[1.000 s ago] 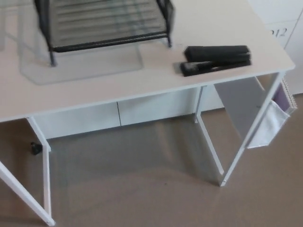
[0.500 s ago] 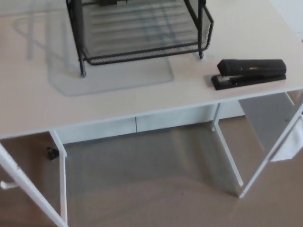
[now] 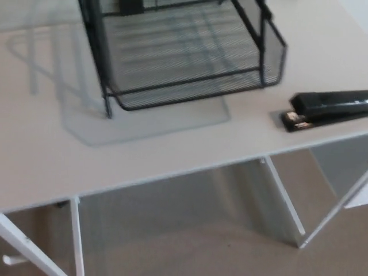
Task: The robot walks towards a desk on which a file tray is kept in the middle and a stapler is kept to its right. The robot lifts the stapler using its right hand and places it on the file tray.
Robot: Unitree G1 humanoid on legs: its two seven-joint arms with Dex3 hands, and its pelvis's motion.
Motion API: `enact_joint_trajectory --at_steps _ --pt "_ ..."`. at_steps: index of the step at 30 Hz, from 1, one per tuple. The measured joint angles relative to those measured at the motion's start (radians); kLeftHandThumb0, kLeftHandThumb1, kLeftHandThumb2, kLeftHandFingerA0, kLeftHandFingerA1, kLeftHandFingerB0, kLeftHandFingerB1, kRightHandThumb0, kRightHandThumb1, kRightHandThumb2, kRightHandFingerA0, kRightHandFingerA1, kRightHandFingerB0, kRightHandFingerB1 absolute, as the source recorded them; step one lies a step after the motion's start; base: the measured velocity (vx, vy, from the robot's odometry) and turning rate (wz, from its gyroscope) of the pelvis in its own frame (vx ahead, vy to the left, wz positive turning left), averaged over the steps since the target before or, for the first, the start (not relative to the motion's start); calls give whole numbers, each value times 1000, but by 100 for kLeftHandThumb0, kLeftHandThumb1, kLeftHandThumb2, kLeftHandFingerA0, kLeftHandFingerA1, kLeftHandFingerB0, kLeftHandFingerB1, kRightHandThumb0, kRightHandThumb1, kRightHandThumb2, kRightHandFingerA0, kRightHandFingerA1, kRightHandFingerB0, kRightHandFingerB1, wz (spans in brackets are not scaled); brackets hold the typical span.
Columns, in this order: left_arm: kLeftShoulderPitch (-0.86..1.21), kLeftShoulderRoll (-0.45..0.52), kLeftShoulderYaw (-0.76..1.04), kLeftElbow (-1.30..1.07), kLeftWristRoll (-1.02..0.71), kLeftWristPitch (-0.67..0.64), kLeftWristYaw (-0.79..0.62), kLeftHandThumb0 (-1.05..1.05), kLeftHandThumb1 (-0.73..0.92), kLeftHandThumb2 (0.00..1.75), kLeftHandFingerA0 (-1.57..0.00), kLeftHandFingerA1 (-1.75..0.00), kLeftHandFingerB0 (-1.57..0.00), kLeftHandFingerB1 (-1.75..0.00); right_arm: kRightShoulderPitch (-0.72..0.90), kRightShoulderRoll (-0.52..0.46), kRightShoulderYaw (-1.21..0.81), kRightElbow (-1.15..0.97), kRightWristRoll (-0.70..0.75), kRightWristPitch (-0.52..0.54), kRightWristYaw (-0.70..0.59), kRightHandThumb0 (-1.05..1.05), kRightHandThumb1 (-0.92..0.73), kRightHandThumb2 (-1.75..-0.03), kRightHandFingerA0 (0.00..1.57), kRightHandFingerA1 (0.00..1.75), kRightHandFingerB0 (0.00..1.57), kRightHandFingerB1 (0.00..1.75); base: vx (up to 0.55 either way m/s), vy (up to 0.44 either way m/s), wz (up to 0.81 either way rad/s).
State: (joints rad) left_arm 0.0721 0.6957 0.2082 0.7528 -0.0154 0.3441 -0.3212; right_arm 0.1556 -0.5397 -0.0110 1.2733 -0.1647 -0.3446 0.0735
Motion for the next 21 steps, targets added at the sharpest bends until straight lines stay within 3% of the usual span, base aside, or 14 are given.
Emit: enact_joint_trajectory --at_steps 3,4,7,9,11,12,14,16,17,20,21 --pt "-3 2 3 -6 0 0 1 -50 84 65 -27 -44 -23 -34 -1 4 -18 0 7 -2 -1 -86 -66 -101 1 12 9 23 87 191 2" --pt "-3 2 3 -6 0 0 2 -51 85 65 -27 -44 -25 -35 0 5 -24 1 10 -2 1 -97 -75 -109 0 5 7 12 74 154 -3" --pt "-1 3 -1 -5 2 0 2 -51 84 65 -30 -44 -27 -36 -3 4 -16 6 7 0 1 -97 -73 -107 0 5 9 13 120 116 6" --pt "0 3 -3 -7 2 0 3 -50 85 65 -26 -43 -23 -35 -3 5 -17 9 7 0 1 -88 -65 -101 0 14 8 24 71 -2 9" --pt "4 3 0 -10 2 0 3 -51 85 65 -30 -43 -24 -34 -2 6 -30 10 12 -4 2 -98 -73 -108 0 4 7 15 59 -68 3" --pt "3 3 -3 0 3 0 3 -51 86 65 -30 -44 -25 -35 -4 6 -34 11 13 -4 3 -82 -64 -105 0 18 0 24 69 -100 4" --pt "-3 0 -10 28 4 -1 4 -51 85 65 -29 -43 -24 -34 -11 2 -30 13 11 -4 3 -80 -63 -104 0 20 1 26 78 -109 1" --pt "-5 -4 -11 41 4 -1 5 -51 85 65 -29 -43 -24 -34 -17 1 -31 12 10 -2 6 -80 -63 -104 0 20 1 26 -39 -192 -3" --pt "-12 -4 -12 44 4 -4 6 -51 86 65 -30 -43 -26 -35 -23 -6 -33 10 11 -1 7 -91 -68 -103 0 8 8 24 -52 -174 -9" --pt "-13 -6 -21 62 6 -13 8 -52 85 65 -29 -43 -25 -34 -32 -11 -46 9 16 1 15 -77 -63 -102 0 20 4 28 9 -103 -3" --pt "-11 -6 -22 65 6 -16 8 -52 84 65 -28 -43 -24 -34 -34 -12 -46 9 16 1 18 -83 -65 -101 3 14 8 23 17 -41 -7"
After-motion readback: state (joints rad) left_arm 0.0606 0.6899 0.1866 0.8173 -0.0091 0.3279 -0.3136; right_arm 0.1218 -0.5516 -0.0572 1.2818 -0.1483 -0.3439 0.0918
